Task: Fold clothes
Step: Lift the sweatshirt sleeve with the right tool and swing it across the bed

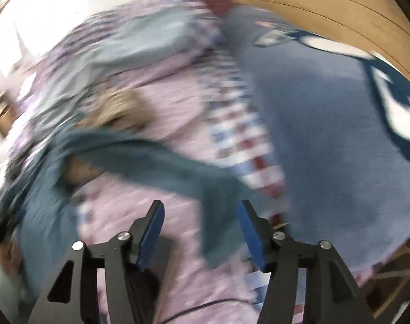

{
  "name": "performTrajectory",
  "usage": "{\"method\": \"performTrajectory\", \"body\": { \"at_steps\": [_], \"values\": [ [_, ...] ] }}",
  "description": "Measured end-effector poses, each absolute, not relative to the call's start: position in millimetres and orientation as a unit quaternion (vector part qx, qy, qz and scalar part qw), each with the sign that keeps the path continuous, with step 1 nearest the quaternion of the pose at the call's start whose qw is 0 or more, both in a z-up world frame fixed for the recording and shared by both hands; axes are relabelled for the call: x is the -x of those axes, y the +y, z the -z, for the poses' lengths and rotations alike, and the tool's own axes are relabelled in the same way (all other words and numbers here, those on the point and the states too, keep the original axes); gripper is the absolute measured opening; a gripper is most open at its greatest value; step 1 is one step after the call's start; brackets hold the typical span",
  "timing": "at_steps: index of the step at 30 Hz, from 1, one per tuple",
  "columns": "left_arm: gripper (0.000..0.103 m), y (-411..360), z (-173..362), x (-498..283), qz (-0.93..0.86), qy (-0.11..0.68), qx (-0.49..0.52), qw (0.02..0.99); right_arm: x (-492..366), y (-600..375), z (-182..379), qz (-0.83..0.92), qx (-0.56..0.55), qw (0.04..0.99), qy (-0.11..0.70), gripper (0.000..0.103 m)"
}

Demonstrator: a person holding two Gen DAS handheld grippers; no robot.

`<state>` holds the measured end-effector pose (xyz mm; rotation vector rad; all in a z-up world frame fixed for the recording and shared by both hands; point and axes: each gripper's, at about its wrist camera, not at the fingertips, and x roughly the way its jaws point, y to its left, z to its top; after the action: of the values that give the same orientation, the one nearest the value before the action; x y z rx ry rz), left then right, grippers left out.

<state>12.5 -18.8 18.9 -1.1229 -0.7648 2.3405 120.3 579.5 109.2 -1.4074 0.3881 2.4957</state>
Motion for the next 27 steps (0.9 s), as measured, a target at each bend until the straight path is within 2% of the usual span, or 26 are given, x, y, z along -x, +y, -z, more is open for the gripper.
{"method": "performTrajectory", "body": {
  "at_steps": [4, 7, 19, 21, 22, 23, 25, 27],
  "values": [
    [0.064, -18.9, -19.0, -12.6, -0.844, -0.278, 0.405, 0.216, -100.1, 602.4, -72.5, -0.814, 0.531, 0.197, 0.127, 0.06],
    [0.064, -19.4, -18.8, -12.6, -0.844, -0.279, 0.405, 0.217, -94.4, 600.9, -58.9, -0.809, 0.532, 0.234, 0.09, 0.06],
    [0.064, -19.0, -20.7, -12.5, -0.84, -0.286, 0.403, 0.225, -69.7, 584.9, -23.0, -0.774, 0.577, 0.26, -0.013, 0.061],
    [0.064, -18.7, -20.8, -12.9, -0.839, -0.288, 0.403, 0.225, -69.0, 588.8, -17.4, -0.776, 0.577, 0.253, 0.01, 0.054],
    [0.064, -18.8, -20.9, -12.7, -0.838, -0.289, 0.403, 0.226, -69.4, 592.0, -15.3, -0.779, 0.576, 0.246, 0.029, 0.045],
    [0.064, -18.8, -21.0, -12.4, -0.838, -0.291, 0.403, 0.226, -69.9, 594.3, -14.2, -0.782, 0.574, 0.238, 0.045, 0.026],
    [0.064, -20.1, -21.1, -12.3, -0.837, -0.294, 0.402, 0.225, -71.4, 591.8, -19.5, -0.794, 0.564, 0.22, 0.052, 0.003],
    [0.064, -21.5, -21.3, -12.2, -0.837, -0.297, 0.401, 0.225, -68.2, 581.0, -27.8, -0.798, 0.56, 0.221, 0.008, 0.002]
  ]
}}
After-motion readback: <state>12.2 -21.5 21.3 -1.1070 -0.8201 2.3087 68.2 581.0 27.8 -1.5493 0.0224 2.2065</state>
